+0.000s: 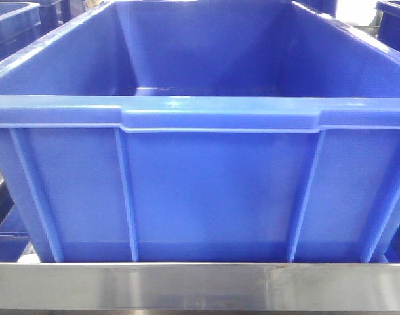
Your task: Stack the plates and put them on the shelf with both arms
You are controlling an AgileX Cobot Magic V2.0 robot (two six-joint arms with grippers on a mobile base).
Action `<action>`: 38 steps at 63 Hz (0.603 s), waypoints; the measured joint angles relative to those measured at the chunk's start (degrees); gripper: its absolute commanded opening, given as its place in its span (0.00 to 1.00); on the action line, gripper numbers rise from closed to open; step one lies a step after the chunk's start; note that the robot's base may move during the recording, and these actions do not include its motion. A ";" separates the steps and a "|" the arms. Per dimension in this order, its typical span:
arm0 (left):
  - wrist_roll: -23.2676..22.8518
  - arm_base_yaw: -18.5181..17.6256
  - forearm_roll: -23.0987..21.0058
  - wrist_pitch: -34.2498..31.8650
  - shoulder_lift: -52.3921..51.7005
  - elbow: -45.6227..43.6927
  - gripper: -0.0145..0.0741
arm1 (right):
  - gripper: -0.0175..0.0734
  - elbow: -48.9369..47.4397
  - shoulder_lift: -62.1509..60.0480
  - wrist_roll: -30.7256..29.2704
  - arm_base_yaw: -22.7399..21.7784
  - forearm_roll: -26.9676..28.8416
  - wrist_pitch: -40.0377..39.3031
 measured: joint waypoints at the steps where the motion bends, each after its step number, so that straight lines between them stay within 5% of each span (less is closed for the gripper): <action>1: 0.00 0.11 0.00 -0.64 0.00 0.23 0.26 | 0.26 0.00 0.00 0.00 0.00 0.00 0.00; 19: 0.00 7.20 -2.69 -20.46 -0.33 10.46 0.26 | 0.26 0.00 0.00 0.00 0.00 0.00 0.00; 38: -2.45 0.68 -2.40 -30.07 -0.33 19.27 0.26 | 0.26 0.00 -0.10 0.00 0.00 0.00 -0.13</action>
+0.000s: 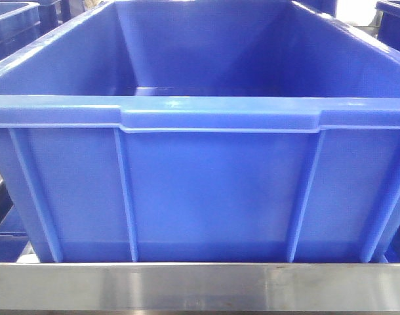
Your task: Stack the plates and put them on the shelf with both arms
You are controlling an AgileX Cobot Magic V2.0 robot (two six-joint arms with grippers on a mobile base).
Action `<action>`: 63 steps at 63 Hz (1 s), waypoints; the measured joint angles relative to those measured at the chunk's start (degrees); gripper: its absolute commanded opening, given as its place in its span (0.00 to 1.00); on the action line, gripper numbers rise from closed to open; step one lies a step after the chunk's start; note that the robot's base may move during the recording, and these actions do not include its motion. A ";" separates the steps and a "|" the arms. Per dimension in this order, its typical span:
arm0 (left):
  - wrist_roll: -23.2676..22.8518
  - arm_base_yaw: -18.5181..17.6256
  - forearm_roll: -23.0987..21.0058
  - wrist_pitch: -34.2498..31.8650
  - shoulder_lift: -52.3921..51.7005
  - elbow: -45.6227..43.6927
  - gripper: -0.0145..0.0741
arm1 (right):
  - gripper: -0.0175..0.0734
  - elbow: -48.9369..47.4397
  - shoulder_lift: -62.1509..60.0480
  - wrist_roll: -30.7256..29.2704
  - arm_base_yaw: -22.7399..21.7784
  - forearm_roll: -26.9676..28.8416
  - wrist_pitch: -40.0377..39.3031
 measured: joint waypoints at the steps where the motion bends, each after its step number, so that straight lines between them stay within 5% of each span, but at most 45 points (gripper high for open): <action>1: 0.00 -0.41 0.01 -0.17 0.00 0.00 0.26 | 0.26 0.00 0.00 0.00 0.00 0.00 0.00; 44: -0.37 -2.24 1.21 -0.29 0.00 0.00 0.26 | 0.26 0.00 0.00 0.00 0.00 0.00 0.00; 63: -0.46 2.63 1.34 -0.29 0.00 0.00 0.26 | 0.26 0.00 0.00 0.00 0.00 0.00 0.00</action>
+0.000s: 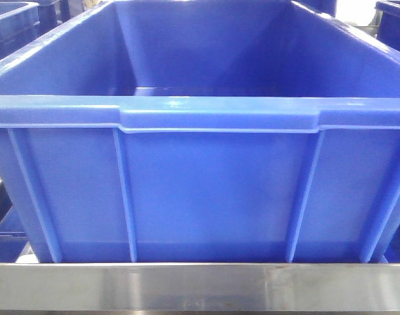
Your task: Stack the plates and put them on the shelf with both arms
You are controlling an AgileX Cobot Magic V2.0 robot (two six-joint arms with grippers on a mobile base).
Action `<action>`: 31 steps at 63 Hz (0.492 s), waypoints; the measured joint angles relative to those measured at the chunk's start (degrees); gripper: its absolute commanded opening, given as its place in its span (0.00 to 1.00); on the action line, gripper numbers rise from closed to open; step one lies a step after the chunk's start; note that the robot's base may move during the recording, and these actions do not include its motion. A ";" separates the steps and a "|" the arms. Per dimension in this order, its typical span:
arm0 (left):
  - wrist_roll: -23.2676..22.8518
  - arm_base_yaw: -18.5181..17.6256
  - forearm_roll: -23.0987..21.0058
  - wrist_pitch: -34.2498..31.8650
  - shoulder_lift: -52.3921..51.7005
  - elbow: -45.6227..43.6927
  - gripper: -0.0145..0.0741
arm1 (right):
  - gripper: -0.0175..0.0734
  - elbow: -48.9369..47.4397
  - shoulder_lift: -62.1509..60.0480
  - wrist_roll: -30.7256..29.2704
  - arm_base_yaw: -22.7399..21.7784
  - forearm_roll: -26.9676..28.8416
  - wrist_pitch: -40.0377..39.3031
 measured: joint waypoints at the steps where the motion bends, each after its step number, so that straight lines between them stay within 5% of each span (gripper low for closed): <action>1: 0.00 0.21 0.00 0.00 0.00 0.00 0.26 | 0.26 0.00 0.00 0.00 0.00 0.00 0.00; 31: 0.00 0.59 0.00 0.00 0.00 0.00 0.26 | 0.26 0.00 0.00 0.00 0.00 0.00 0.00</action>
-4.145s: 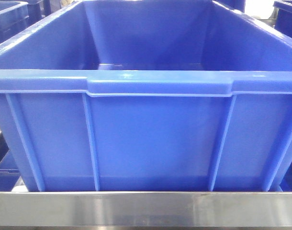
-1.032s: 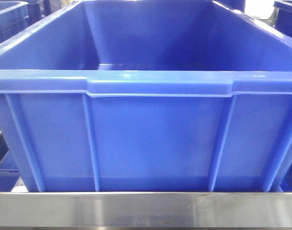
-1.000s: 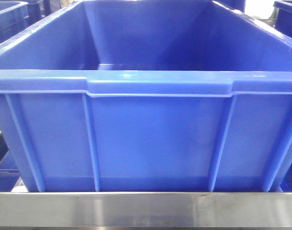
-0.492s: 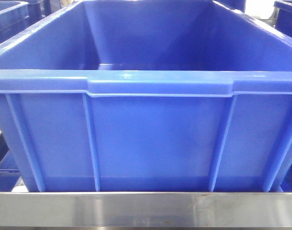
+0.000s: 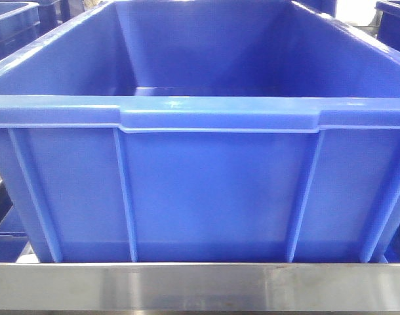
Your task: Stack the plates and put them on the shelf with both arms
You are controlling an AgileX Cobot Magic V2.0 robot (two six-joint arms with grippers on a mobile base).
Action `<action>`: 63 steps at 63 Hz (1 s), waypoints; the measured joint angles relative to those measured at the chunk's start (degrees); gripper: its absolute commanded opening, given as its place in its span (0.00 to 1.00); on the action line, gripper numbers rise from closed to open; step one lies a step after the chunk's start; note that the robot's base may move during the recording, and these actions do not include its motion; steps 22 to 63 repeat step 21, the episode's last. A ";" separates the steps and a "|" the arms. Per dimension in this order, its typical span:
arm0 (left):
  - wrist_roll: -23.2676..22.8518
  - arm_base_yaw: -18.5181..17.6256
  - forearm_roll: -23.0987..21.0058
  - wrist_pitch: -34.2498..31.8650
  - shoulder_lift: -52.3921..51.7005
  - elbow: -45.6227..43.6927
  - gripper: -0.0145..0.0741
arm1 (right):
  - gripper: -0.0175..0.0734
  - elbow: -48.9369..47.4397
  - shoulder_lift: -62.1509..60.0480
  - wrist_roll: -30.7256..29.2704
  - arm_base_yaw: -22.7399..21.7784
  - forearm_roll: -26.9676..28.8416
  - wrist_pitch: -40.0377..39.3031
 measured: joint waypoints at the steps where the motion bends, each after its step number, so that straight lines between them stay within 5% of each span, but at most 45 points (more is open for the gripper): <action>1: 0.00 0.00 0.00 0.00 0.00 0.00 0.26 | 0.26 0.00 0.00 0.00 0.00 0.00 0.00; 63: 0.00 0.00 0.00 0.00 0.00 0.00 0.26 | 0.26 0.00 0.00 0.00 0.00 0.00 0.00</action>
